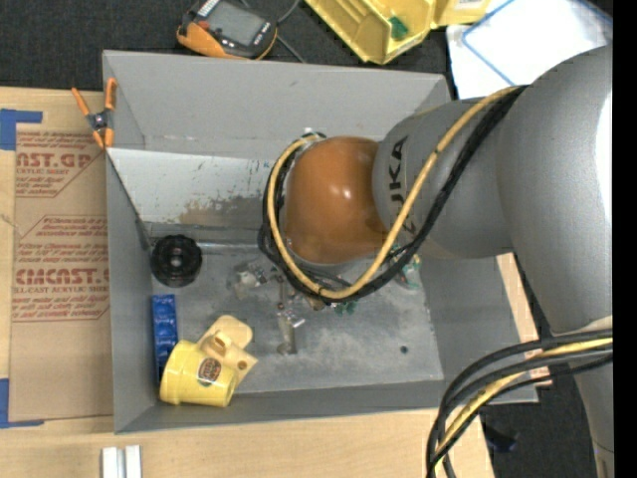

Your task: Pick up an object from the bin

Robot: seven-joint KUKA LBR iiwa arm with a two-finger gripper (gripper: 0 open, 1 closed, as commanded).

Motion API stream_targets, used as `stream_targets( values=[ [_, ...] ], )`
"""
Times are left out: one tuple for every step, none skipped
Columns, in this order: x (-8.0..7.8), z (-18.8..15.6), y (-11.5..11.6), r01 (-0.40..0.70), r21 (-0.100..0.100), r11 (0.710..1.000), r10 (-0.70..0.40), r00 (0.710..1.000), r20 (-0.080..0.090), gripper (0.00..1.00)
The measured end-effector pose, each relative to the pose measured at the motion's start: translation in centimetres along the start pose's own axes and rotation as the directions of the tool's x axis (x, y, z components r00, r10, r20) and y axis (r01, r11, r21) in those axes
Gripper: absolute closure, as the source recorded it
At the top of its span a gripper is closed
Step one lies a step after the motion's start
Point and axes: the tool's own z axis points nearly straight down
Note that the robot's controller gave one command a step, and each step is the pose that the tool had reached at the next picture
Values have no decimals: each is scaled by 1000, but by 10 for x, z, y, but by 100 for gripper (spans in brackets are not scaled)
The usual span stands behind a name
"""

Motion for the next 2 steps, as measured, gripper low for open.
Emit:
stream_targets(
  values=[
    [20, -77, 61, -331, -4, 944, 331, 944, 1, 0],
    [20, -75, 59, -332, -3, 943, 332, 943, -2, 0]
  ],
)
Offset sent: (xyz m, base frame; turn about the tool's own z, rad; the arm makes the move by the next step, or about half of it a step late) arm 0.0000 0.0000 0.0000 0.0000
